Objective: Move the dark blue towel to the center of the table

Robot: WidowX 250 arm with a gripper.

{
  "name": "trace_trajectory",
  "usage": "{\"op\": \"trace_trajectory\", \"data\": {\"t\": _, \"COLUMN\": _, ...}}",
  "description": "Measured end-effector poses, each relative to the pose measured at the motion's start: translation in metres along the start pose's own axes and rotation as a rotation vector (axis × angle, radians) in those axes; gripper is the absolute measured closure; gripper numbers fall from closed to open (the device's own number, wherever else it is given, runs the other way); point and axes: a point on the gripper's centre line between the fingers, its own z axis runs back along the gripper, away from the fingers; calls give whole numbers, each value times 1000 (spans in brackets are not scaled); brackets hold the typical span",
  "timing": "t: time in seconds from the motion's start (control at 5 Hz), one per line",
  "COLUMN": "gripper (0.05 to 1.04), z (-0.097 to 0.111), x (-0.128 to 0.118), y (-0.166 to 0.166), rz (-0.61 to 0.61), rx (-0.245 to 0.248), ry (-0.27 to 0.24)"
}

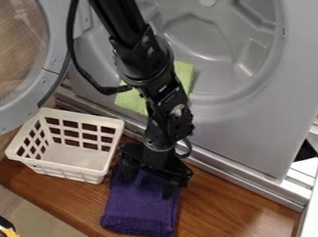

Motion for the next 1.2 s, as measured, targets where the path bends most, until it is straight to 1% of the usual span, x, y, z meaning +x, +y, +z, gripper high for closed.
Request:
{"op": "trace_trajectory", "data": {"t": 0.2, "gripper": 84, "z": 16, "x": 4, "y": -8, "rz": -19, "rx": -9, "ry": -40}}
{"op": "trace_trajectory", "data": {"t": 0.4, "gripper": 84, "z": 37, "x": 4, "y": -10, "rz": -19, "rx": -12, "ry": -61}}
{"op": "trace_trajectory", "data": {"t": 0.6, "gripper": 84, "z": 57, "x": 2, "y": -13, "rz": -24, "rx": -6, "ry": -105}}
{"op": "trace_trajectory", "data": {"t": 0.8, "gripper": 84, "z": 67, "x": 2, "y": -15, "rz": -31, "rx": 5, "ry": -136}}
{"op": "trace_trajectory", "data": {"t": 1.2, "gripper": 84, "z": 68, "x": 2, "y": -15, "rz": -27, "rx": 3, "ry": -137}}
